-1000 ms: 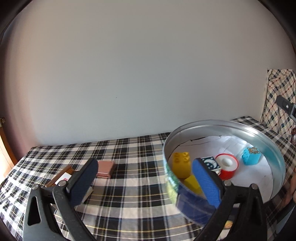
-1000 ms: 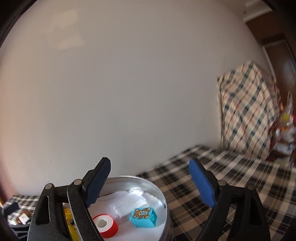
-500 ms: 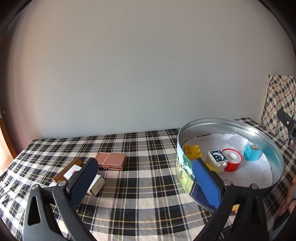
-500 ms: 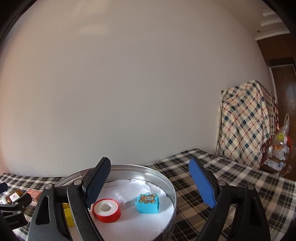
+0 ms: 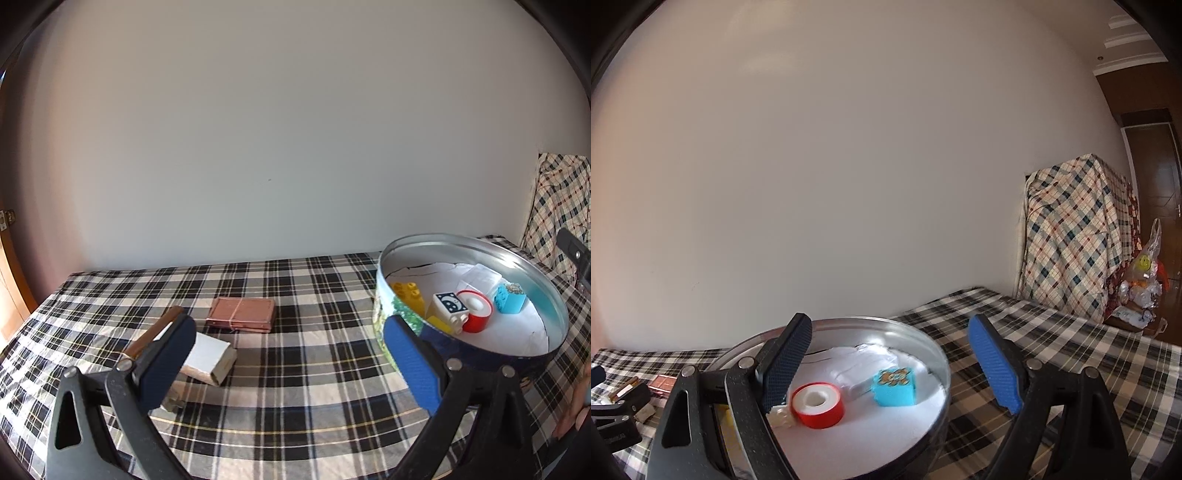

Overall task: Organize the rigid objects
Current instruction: 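Withdraw both tools from the tin toward the white boxes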

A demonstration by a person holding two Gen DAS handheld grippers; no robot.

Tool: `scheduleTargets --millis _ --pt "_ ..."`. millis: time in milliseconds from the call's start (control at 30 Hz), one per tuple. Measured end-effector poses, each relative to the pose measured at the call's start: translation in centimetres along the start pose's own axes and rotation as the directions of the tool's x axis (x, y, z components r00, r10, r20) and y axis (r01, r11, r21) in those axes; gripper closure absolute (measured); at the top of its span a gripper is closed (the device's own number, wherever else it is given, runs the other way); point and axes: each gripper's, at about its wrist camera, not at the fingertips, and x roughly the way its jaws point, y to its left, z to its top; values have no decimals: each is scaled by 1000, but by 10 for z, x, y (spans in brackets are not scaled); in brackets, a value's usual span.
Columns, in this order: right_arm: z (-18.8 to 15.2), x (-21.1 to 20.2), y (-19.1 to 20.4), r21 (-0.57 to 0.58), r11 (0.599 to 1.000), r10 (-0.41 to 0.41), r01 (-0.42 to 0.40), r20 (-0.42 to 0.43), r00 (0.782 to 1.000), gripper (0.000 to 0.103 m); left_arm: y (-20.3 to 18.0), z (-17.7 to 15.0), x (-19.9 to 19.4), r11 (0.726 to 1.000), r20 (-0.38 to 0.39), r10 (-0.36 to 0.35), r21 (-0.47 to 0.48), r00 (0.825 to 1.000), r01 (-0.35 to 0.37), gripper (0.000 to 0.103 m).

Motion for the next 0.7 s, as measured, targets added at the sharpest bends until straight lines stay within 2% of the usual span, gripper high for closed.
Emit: scheduleTargets --millis 467,700 --pt "-18 -14 82 -49 987 152 -156 -78 985 15 56 -4 8 998 -38 39 -46 999 -41 0" --pt "-26 -16 121 -77 974 204 -214 -125 971 15 97 -8 18 996 -104 25 -86 994 -34 0"
